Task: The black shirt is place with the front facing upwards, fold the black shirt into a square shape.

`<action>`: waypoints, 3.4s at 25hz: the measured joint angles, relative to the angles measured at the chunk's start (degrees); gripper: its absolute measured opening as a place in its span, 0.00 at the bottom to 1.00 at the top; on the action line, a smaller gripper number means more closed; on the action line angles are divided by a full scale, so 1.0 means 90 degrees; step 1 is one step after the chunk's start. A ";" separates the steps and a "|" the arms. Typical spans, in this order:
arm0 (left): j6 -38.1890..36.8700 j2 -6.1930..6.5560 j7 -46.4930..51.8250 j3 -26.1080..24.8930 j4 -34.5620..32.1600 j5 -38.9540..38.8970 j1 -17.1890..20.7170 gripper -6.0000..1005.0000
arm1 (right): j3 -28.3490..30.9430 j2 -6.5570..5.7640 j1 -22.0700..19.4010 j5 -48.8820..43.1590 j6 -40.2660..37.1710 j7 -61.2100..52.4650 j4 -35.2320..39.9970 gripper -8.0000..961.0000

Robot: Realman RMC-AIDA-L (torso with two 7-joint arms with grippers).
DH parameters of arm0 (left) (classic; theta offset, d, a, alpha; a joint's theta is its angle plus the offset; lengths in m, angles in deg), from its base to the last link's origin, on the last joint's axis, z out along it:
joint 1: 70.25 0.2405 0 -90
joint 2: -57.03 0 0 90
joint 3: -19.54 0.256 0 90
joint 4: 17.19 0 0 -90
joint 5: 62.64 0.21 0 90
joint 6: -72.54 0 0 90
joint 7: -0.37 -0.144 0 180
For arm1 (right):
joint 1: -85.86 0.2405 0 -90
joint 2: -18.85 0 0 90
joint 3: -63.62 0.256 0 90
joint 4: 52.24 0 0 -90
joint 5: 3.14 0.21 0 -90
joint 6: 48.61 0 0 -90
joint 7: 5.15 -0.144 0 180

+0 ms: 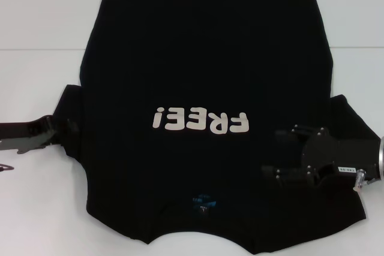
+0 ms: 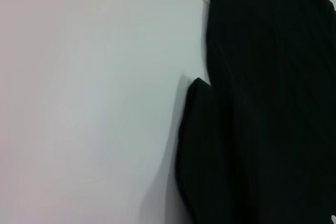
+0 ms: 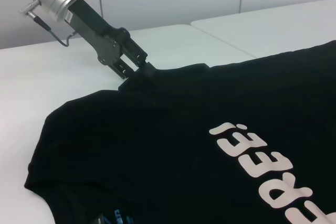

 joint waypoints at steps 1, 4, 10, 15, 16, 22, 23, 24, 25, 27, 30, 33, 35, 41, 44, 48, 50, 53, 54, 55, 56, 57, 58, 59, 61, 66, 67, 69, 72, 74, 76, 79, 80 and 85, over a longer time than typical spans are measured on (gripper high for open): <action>0.0052 -0.0006 -0.0006 0.0019 -0.0010 0.0007 0.0005 0.65 | 0.0006 0.0000 0.0000 0.0000 -0.0007 0.0000 0.0000 0.95; 0.0125 -0.0017 -0.0012 0.0033 -0.0014 0.0008 0.0006 0.61 | 0.0023 0.0000 -0.0010 0.0000 -0.0018 0.0000 0.0007 0.95; 0.0149 -0.0026 -0.0013 0.0033 -0.0023 0.0008 0.0000 0.44 | 0.0021 0.0000 -0.0028 0.0000 -0.0011 0.0000 0.0011 0.95; 0.0156 -0.0024 -0.0012 0.0030 -0.0045 0.0007 0.0001 0.23 | 0.0004 0.0000 -0.0026 0.0000 0.0012 0.0003 -0.0013 0.95; 0.0158 -0.0021 -0.0015 0.0029 -0.0050 0.0007 0.0004 0.18 | 0.0001 0.0000 -0.0022 0.0000 0.0013 0.0003 -0.0014 0.95; 0.0234 -0.0021 -0.0113 -0.0003 -0.0166 -0.0021 0.0060 0.03 | -0.0009 0.0009 -0.0004 0.0000 0.0018 0.0003 -0.0016 0.95; 0.0275 -0.0016 -0.0113 -0.0002 -0.0189 -0.0017 0.0074 0.03 | -0.0009 0.0008 -0.0004 0.0000 0.0019 0.0002 -0.0016 0.95; 0.0339 -0.0001 -0.0113 -0.0004 -0.0218 -0.0010 0.0096 0.03 | -0.0009 0.0010 -0.0004 0.0000 0.0019 0.0002 -0.0016 0.95; 0.0385 0.0015 -0.0114 -0.0011 -0.0247 -0.0009 0.0118 0.03 | -0.0008 0.0010 -0.0003 0.0000 0.0018 0.0002 -0.0016 0.95; 0.0465 0.0065 -0.0113 -0.0036 -0.0355 -0.0018 0.0174 0.03 | -0.0004 0.0010 -0.0002 0.0000 0.0018 0.0002 -0.0016 0.95; 0.0521 0.0132 -0.0088 -0.0055 -0.0541 -0.0015 0.0229 0.03 | 0.0000 0.0010 0.0000 0.0000 0.0021 0.0014 -0.0021 0.95; 0.0534 0.0186 -0.0049 -0.0063 -0.0679 -0.0043 0.0249 0.03 | 0.0005 0.0010 0.0001 0.0001 0.0025 0.0035 -0.0025 0.95; 0.0526 0.0205 -0.0045 -0.0065 -0.0736 -0.0046 0.0220 0.03 | -0.0001 0.0011 0.0008 0.0003 0.0030 0.0041 -0.0027 0.95; 0.0456 0.0290 -0.0034 -0.0065 -0.0783 -0.0030 0.0061 0.02 | -0.0019 0.0020 0.0018 0.0008 0.0031 0.0043 -0.0030 0.95; 0.0371 0.0299 -0.0030 -0.0064 -0.0802 -0.0009 -0.0010 0.02 | -0.0019 0.0020 0.0019 0.0013 0.0031 0.0042 -0.0031 0.95; 0.0170 0.0300 0.0123 -0.0064 -0.0856 -0.0060 -0.0040 0.02 | -0.0020 0.0020 0.0020 0.0020 0.0030 0.0042 -0.0036 0.95; -0.0161 0.0265 0.0222 -0.0066 -0.0983 -0.0186 -0.0048 0.03 | -0.0019 0.0020 0.0020 0.0021 0.0029 0.0037 -0.0052 0.95; -0.0559 0.0158 0.0245 -0.0064 -0.1133 -0.0466 -0.0060 0.03 | -0.0019 0.0020 0.0028 0.0021 0.0029 0.0035 -0.0102 0.95; -0.0651 0.0122 0.0249 -0.0064 -0.1145 -0.0589 -0.0074 0.03 | -0.0020 0.0020 0.0032 0.0021 0.0028 0.0036 -0.0113 0.95; -0.0748 0.0090 0.0257 -0.0060 -0.1141 -0.0712 -0.0095 0.03 | -0.0019 0.0020 0.0037 0.0021 0.0024 0.0036 -0.0118 0.95; -0.0813 0.0066 0.0262 -0.0051 -0.1114 -0.0794 -0.0116 0.03 | -0.0019 0.0020 0.0040 0.0021 0.0019 0.0036 -0.0118 0.95; -0.0862 0.0042 0.0262 -0.0043 -0.1074 -0.0851 -0.0139 0.03 | -0.0020 0.0022 0.0044 0.0021 0.0013 0.0036 -0.0119 0.95; -0.0914 0.0012 0.0260 -0.0032 -0.1027 -0.0901 -0.0164 0.03 | -0.0020 0.0024 0.0046 0.0021 0.0010 0.0036 -0.0122 0.95; -0.0950 -0.0024 0.0251 -0.0020 -0.0984 -0.0925 -0.0188 0.04 | -0.0019 0.0027 0.0050 0.0021 0.0010 0.0036 -0.0130 0.95; -0.0993 -0.0096 0.0233 -0.0008 -0.0914 -0.0949 -0.0215 0.04 | -0.0019 0.0029 0.0063 0.0021 0.0010 0.0037 -0.0158 0.95; -0.0926 -0.0304 0.0160 -0.0053 -0.0705 -0.1017 -0.0222 0.04 | -0.0019 0.0030 0.0089 0.0102 -0.0016 0.0057 -0.0229 0.95; -0.0926 -0.0304 0.0160 -0.0053 -0.0705 -0.1017 -0.0222 0.04 | -0.0020 0.0030 0.0097 0.0109 -0.0015 0.0064 -0.0255 0.95; -0.0806 -0.0372 0.0013 -0.0066 -0.0544 -0.1287 -0.0167 0.04 | -0.0020 0.0030 0.0118 0.0112 0.0005 0.0070 -0.0300 0.95; -0.0740 -0.0399 -0.0053 -0.0066 -0.0259 -0.1785 -0.0099 0.10 | -0.0020 0.0030 0.0127 0.0115 0.0040 0.0079 -0.0323 0.95; -0.0756 -0.0401 -0.0131 -0.0066 -0.0082 -0.2008 -0.0086 0.16 | -0.0019 0.0030 0.0127 0.0116 0.0047 0.0082 -0.0339 0.95; -0.0777 -0.0404 -0.0258 -0.0065 0.0056 -0.2203 -0.0074 0.23 | -0.0020 0.0029 0.0127 0.0117 0.0054 0.0083 -0.0353 0.95; -0.0917 -0.0417 -0.0768 -0.0057 0.0139 -0.2474 0.0020 0.36 | -0.0009 0.0029 0.0127 0.0118 0.0071 0.0084 -0.0363 0.95; -0.1050 -0.0419 -0.1067 -0.0051 0.0142 -0.2544 0.0071 0.40 | 0.0005 0.0029 0.0126 0.0117 0.0084 0.0081 -0.0370 0.95; -0.2219 -0.0451 -0.3741 0.0072 0.0045 -0.2560 0.0442 0.58 | 0.0045 0.0019 0.0036 0.0250 0.0228 -0.0050 -0.0433 0.94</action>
